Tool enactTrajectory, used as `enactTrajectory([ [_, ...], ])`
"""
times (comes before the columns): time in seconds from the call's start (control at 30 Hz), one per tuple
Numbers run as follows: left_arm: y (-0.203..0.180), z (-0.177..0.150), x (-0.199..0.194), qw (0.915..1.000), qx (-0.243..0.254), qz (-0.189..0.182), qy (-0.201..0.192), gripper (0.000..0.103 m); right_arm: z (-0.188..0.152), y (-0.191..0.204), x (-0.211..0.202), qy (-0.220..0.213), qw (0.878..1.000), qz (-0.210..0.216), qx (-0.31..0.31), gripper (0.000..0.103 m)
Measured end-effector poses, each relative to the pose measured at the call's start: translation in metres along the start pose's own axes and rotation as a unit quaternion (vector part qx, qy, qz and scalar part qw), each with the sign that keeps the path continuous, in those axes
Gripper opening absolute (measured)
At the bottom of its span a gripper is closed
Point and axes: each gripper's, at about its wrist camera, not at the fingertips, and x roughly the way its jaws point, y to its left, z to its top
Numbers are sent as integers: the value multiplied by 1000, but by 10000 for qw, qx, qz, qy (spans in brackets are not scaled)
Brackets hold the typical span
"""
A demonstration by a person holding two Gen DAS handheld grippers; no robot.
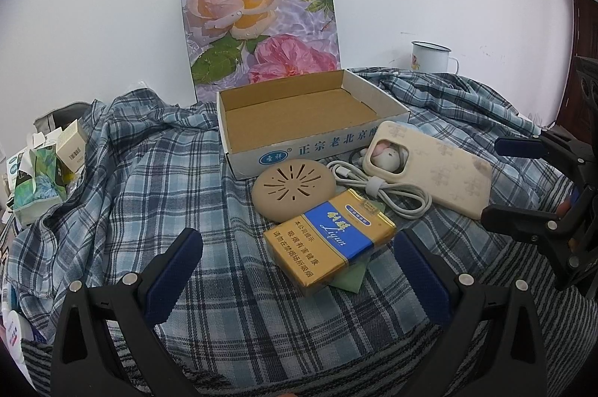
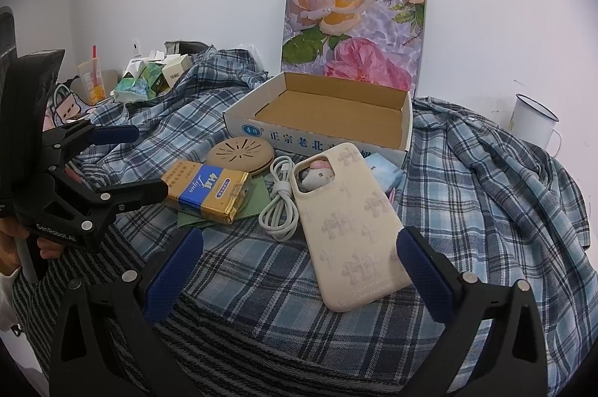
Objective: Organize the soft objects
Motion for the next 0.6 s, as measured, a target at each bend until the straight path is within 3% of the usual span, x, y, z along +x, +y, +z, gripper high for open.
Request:
enactTrajectory([
  [0.6, 0, -2, 5, 9997, 83, -46, 233, 103, 2, 0, 1, 33, 10000, 5, 8, 103],
])
